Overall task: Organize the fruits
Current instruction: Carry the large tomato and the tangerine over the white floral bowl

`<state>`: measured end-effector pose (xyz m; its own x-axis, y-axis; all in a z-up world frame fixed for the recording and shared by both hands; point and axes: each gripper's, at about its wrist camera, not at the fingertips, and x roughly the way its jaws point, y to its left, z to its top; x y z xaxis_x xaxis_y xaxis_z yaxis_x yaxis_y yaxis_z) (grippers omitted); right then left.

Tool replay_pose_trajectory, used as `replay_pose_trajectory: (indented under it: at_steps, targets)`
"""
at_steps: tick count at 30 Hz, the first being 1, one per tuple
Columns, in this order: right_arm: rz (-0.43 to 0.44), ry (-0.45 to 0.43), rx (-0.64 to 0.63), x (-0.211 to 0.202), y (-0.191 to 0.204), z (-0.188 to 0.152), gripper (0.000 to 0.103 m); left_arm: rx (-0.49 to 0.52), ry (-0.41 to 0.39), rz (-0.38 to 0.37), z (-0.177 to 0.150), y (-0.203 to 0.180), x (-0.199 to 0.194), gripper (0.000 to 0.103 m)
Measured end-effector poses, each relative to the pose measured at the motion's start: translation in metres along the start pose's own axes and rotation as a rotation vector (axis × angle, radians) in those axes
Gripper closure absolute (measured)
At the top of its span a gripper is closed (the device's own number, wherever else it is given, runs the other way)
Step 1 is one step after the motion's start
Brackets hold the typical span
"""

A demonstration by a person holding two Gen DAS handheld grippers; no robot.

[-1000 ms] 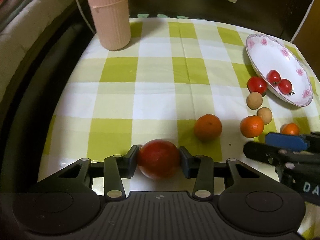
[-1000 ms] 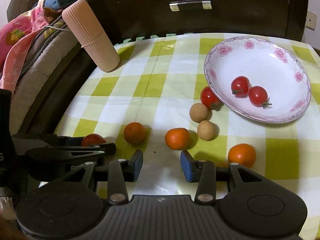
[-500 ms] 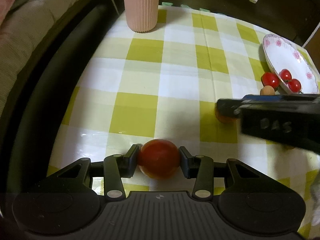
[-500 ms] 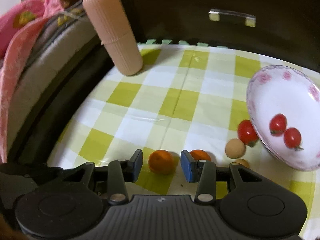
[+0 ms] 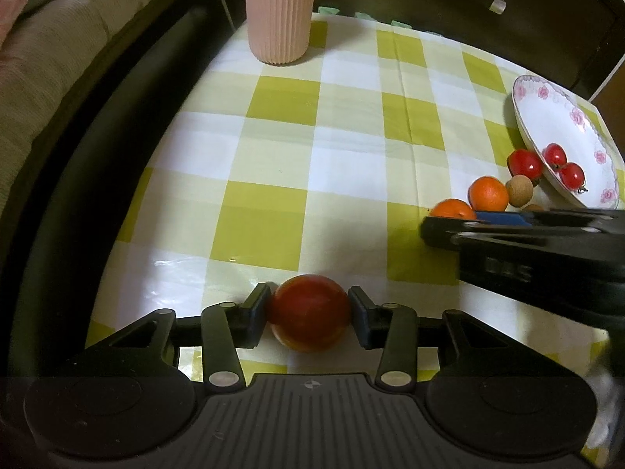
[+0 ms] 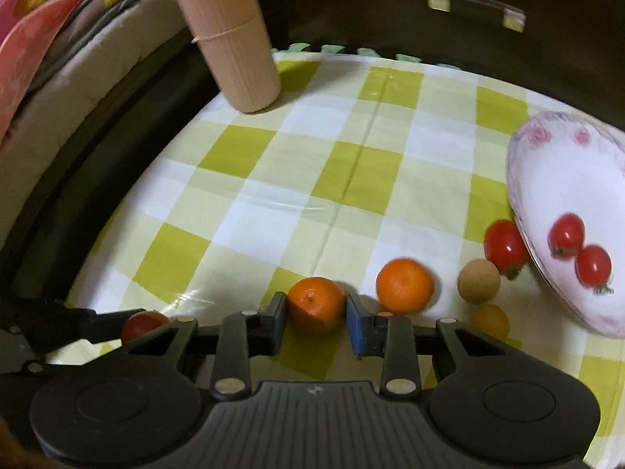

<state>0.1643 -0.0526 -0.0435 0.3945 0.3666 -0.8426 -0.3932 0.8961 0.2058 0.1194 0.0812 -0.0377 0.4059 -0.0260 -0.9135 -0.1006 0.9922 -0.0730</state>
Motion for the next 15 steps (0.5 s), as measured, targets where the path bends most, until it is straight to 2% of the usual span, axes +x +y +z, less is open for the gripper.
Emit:
replay_pose_trajectory:
  at_steps: [5,8,12,15]
  targets:
    - [0.039,-0.053,0.043,-0.030,-0.014,-0.011,0.072,0.023,-0.023,-0.021,0.000,-0.007,-0.003,0.052]
    - [0.037,-0.063,0.059,-0.049,-0.025,-0.024,0.072,0.029,-0.016,-0.095,-0.003,-0.015,-0.002,0.052]
    - [-0.003,-0.048,0.063,-0.070,-0.040,-0.052,0.072,0.144,-0.047,-0.091,-0.014,-0.040,-0.005,0.052]
    - [-0.047,-0.040,0.088,-0.080,-0.052,-0.070,0.072,0.181,-0.039,-0.142,-0.022,-0.053,-0.006,0.052]
